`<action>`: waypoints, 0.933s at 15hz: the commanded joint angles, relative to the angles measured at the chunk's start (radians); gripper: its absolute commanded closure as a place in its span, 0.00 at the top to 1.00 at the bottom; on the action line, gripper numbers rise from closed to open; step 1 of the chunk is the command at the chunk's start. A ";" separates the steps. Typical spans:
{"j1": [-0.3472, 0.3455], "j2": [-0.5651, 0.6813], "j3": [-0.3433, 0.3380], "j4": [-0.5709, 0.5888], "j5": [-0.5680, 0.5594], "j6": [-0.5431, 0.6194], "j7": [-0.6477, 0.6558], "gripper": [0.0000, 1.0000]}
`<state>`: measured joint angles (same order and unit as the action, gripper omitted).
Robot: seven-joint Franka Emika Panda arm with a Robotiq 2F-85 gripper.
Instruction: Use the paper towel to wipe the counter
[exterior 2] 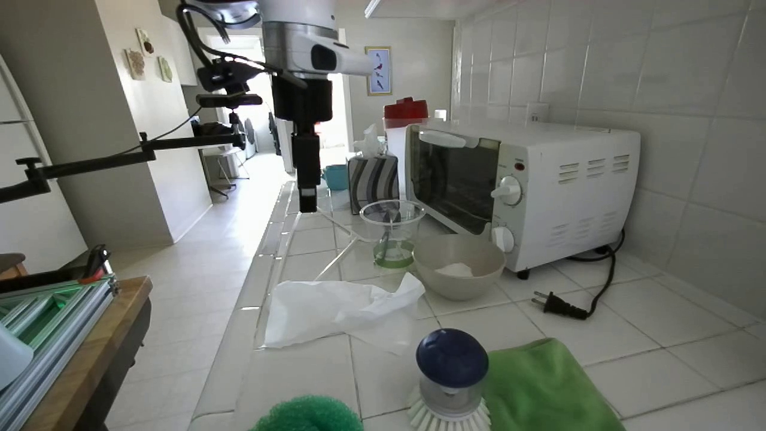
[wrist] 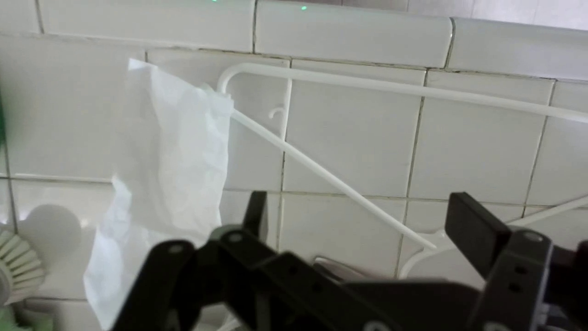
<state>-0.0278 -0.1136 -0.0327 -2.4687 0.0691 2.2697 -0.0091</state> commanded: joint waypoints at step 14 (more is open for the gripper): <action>0.040 -0.014 0.057 0.049 0.012 0.028 0.118 1.00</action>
<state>0.0080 -0.1282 0.0232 -2.4226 0.0681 2.2905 0.0863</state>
